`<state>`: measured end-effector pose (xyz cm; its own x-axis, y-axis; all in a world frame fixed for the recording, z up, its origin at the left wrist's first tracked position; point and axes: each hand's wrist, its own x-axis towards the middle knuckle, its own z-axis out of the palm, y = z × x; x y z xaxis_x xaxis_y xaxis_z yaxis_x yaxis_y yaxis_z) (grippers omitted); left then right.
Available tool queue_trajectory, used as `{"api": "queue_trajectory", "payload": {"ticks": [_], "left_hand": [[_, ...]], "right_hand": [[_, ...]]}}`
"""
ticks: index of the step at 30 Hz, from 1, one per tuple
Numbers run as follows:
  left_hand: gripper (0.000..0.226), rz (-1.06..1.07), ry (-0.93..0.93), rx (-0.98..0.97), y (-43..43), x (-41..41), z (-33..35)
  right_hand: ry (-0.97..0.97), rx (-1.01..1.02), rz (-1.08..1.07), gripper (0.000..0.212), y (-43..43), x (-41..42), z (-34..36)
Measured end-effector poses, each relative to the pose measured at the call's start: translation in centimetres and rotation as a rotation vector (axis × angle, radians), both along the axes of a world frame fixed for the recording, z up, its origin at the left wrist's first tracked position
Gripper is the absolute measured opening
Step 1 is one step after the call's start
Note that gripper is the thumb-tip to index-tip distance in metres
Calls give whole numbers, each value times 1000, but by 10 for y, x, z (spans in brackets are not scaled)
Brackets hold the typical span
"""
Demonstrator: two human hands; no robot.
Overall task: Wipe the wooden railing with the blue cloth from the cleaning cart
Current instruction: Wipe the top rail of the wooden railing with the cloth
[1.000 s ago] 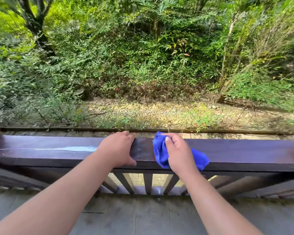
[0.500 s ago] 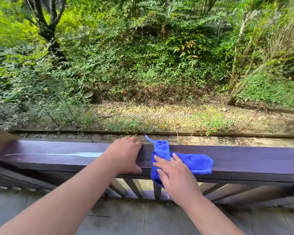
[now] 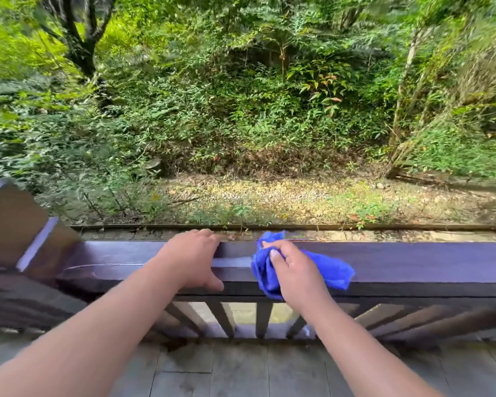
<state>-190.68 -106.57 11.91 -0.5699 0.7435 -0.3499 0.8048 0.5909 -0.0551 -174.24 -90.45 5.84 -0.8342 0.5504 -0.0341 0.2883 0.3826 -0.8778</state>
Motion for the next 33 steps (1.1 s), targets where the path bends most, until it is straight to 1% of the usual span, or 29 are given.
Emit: {"api": "queue_trajectory", "payload": {"ticks": [3, 7, 9, 12, 16, 19, 23, 26, 28, 31, 33], "left_hand": [[102, 5, -1, 1, -28, -20, 1], [94, 5, -7, 42, -60, -38, 4], [88, -4, 8, 58, -75, -44, 5], [89, 4, 12, 75, -90, -50, 5], [92, 2, 21, 49, -93, -52, 5], [95, 17, 1, 47, -92, -53, 4], [98, 50, -23, 58, -92, -53, 2], [100, 73, -31, 71, -93, -52, 0], [100, 91, -28, 82, -94, -50, -3], [99, 87, -18, 98, -94, -52, -7], [99, 70, -24, 99, -96, -54, -8]], "right_hand": [[-57, 123, 86, 24, -37, -26, -6], [-102, 246, 223, 36, -91, -64, -3], [-84, 329, 301, 35, -115, -79, -1], [-93, 403, 311, 34, -125, -84, 1], [-89, 350, 247, 34, -117, -72, 4], [-60, 360, 208, 33, -107, -60, 4], [-153, 317, 132, 31, -74, -39, -4], [-167, 315, 88, 31, -57, -30, -5], [-128, 293, 33, 31, -57, -30, -3], [-20, 167, -105, 27, -64, -37, 1], [0, 111, -124, 26, -70, -43, 0]]}}
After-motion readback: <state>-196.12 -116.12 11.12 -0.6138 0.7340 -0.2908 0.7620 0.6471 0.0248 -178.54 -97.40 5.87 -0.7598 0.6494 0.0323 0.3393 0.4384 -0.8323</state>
